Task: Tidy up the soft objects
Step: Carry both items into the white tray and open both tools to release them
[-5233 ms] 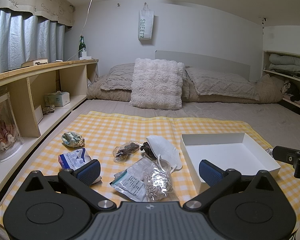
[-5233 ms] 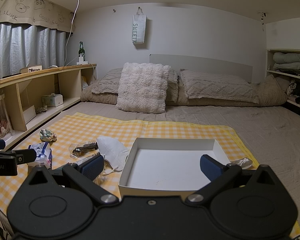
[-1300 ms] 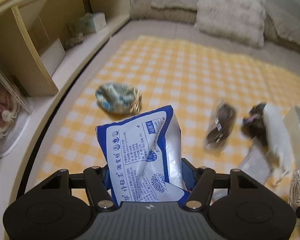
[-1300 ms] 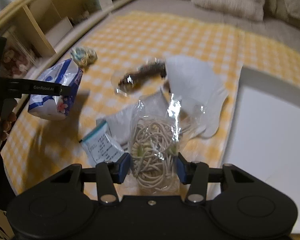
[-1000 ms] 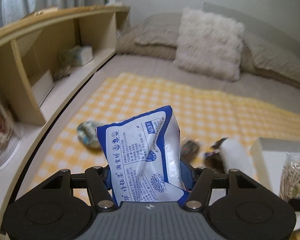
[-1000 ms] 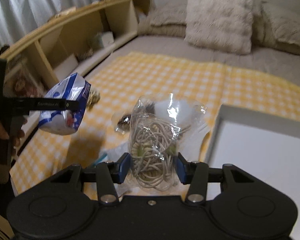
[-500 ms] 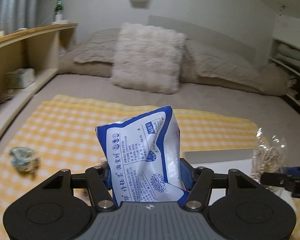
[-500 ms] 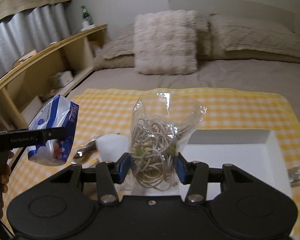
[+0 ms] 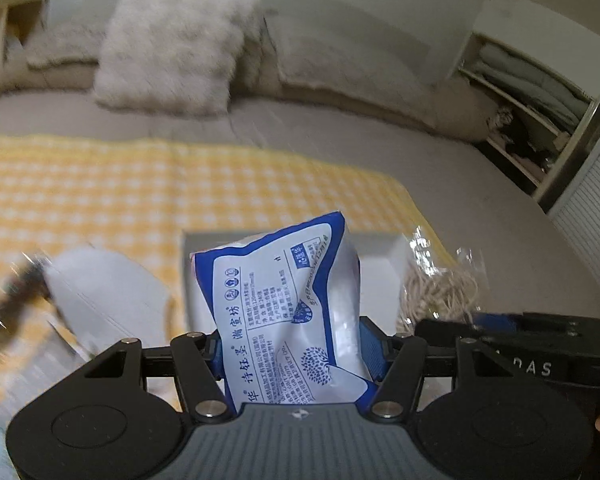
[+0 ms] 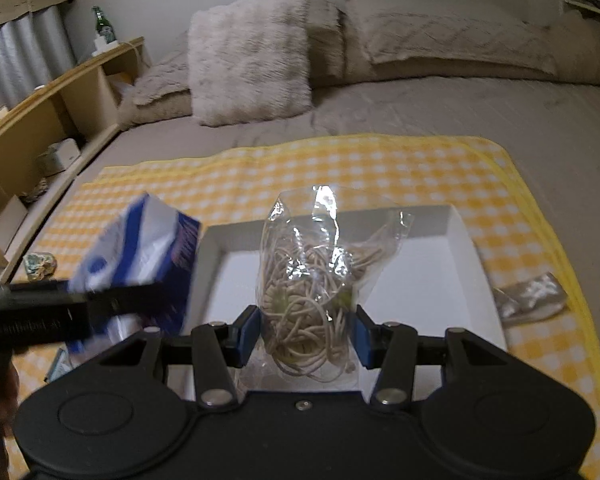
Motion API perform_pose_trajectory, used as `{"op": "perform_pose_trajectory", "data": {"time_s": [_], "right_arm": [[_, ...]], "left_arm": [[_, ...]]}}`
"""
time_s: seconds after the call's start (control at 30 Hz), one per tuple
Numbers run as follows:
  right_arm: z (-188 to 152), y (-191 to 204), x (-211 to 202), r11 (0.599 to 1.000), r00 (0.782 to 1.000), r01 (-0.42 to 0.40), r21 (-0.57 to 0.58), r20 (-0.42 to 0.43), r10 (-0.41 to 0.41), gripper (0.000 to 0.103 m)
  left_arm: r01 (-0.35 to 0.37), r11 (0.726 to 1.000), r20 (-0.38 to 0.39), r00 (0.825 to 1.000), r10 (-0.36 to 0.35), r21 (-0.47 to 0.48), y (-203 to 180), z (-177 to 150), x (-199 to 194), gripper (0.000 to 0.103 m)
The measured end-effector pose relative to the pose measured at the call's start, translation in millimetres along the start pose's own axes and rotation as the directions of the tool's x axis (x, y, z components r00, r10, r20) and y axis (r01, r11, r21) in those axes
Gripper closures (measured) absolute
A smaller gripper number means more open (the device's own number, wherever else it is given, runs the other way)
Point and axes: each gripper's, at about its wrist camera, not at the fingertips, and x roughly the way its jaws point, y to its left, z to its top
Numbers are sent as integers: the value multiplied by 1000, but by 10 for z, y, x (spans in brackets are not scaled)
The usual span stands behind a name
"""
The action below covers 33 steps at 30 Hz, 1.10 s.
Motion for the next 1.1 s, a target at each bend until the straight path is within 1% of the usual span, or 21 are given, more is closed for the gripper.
{"op": "perform_pose_trajectory", "data": {"time_s": [0.07,0.13,0.23,0.37,0.43,0.5,0.53,0.6,0.7,1.0,1.1], "right_arm": [[-10,-63,18,1000,1000,9,6,-11,-9,54],[-33,-116,33,1000,1000,13,11,-23,-13,54],[-67,-148,73,1000,999,10,7,-49,-10,54],[-107,-138,160,1000,995,-12,-7,-101,11,54],[-131,-125,219,1000,991,-31,-6,-132,30,54],[-158,-106,271,999,987,-40,-12,-159,38,54],[-174,-85,295,999,984,-43,-18,-172,39,54],[-199,-68,343,999,980,-48,-19,-195,43,54],[-219,-65,415,998,973,-55,-5,-225,53,54],[-370,99,693,998,952,-26,-53,-305,8,54],[-378,165,759,998,947,-53,-41,-320,37,53]], "left_arm": [[19,1000,-30,999,-19,-25,4,-36,133,41],[18,999,-45,999,-20,-47,-2,-91,244,40],[-19,999,-74,997,16,-28,-3,-164,404,40],[-70,997,-110,991,72,17,28,-262,495,39],[-89,995,-113,989,93,46,45,-300,498,31],[-104,993,-103,989,110,64,64,-331,461,12],[-110,992,-93,989,116,68,71,-343,424,10],[-111,991,-76,990,117,75,87,-323,364,10],[-111,990,-70,991,117,82,134,-310,279,10],[-149,984,-93,983,158,96,223,-347,122,10],[-159,982,-102,980,170,105,257,-366,106,10]]}}
